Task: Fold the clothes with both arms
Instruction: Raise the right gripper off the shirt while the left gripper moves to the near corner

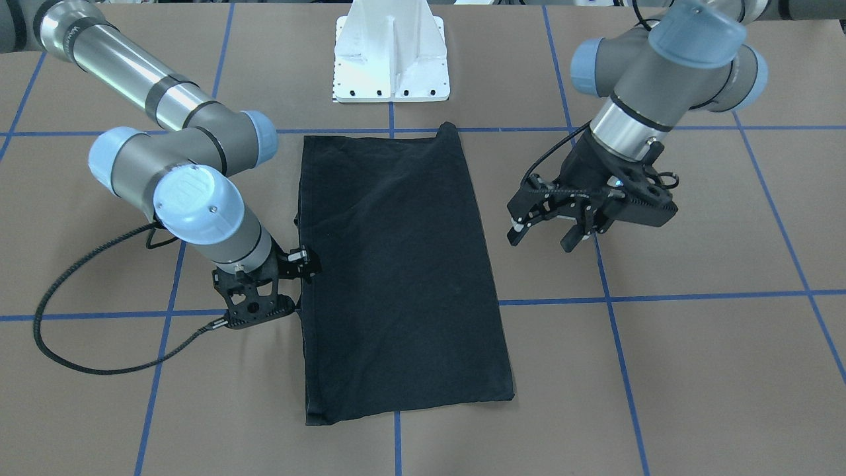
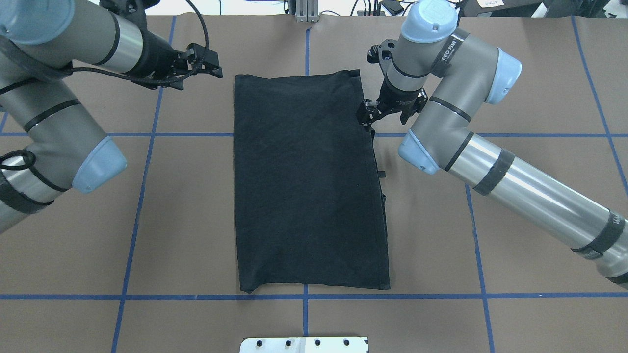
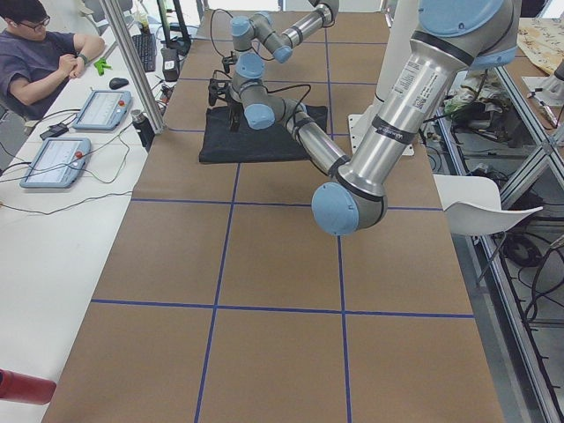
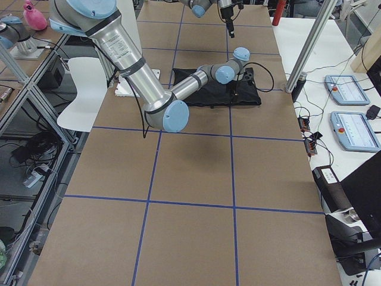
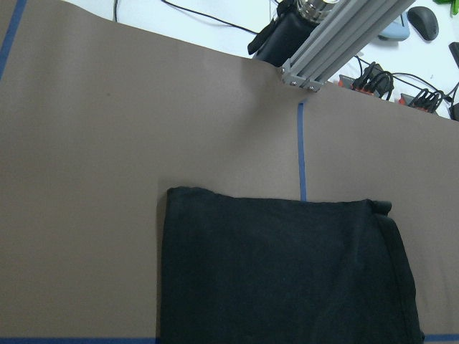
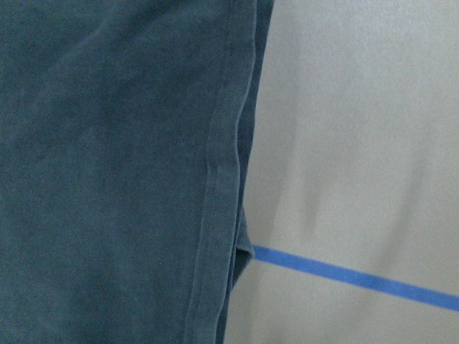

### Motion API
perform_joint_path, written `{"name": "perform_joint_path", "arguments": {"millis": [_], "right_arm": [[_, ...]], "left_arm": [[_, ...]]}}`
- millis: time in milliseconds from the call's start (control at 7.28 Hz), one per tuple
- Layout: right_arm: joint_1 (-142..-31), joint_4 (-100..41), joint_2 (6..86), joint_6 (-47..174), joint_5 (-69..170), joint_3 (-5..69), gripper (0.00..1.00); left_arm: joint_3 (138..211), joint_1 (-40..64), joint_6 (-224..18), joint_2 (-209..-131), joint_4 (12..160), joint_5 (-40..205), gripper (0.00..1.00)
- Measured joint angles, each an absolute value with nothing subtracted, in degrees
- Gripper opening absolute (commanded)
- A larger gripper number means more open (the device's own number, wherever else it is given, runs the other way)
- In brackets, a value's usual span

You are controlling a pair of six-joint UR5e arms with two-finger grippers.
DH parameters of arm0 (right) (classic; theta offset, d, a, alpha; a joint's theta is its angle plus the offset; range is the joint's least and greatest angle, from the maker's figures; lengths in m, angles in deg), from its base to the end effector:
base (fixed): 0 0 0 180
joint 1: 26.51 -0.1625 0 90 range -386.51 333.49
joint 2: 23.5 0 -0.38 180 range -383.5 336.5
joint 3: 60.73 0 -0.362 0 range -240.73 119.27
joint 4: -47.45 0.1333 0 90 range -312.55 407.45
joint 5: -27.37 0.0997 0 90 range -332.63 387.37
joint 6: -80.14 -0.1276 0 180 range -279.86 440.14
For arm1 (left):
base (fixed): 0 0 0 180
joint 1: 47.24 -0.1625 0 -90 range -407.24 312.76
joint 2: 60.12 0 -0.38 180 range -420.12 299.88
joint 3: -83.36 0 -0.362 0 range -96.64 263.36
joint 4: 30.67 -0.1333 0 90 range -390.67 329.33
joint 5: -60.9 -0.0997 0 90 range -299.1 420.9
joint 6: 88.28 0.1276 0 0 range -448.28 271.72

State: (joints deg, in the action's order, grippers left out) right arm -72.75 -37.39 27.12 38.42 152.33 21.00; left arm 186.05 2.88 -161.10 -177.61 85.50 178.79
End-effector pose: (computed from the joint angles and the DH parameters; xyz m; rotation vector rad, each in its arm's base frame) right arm -0.4360 -0.5423 0.2945 0.0502 -0.8494 -0.2265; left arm 0.3252 -0.5040 0.2200 0.2694 1.1809 -0.2214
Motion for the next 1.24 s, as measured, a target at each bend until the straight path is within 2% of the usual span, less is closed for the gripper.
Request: {"name": "perform_joint_path", "arguments": {"millis": [412,825,1237], "right_arm": [[-72.7,-37.6,37.6,29.5,158.1,37.4,1.00],[-72.6,-37.0,43.4,21.9,161.9,46.1,1.00],[-72.5,-36.8,47.4,20.8,163.4,51.4,1.00]], "left_arm": [[191.0,-4.9,-170.6,-172.7,86.3,180.0,1.00],[191.3,-14.6,-182.1,-167.3,97.7,178.8,1.00],[191.2,-24.3,-186.9,-164.9,100.3,172.6,1.00]]}}
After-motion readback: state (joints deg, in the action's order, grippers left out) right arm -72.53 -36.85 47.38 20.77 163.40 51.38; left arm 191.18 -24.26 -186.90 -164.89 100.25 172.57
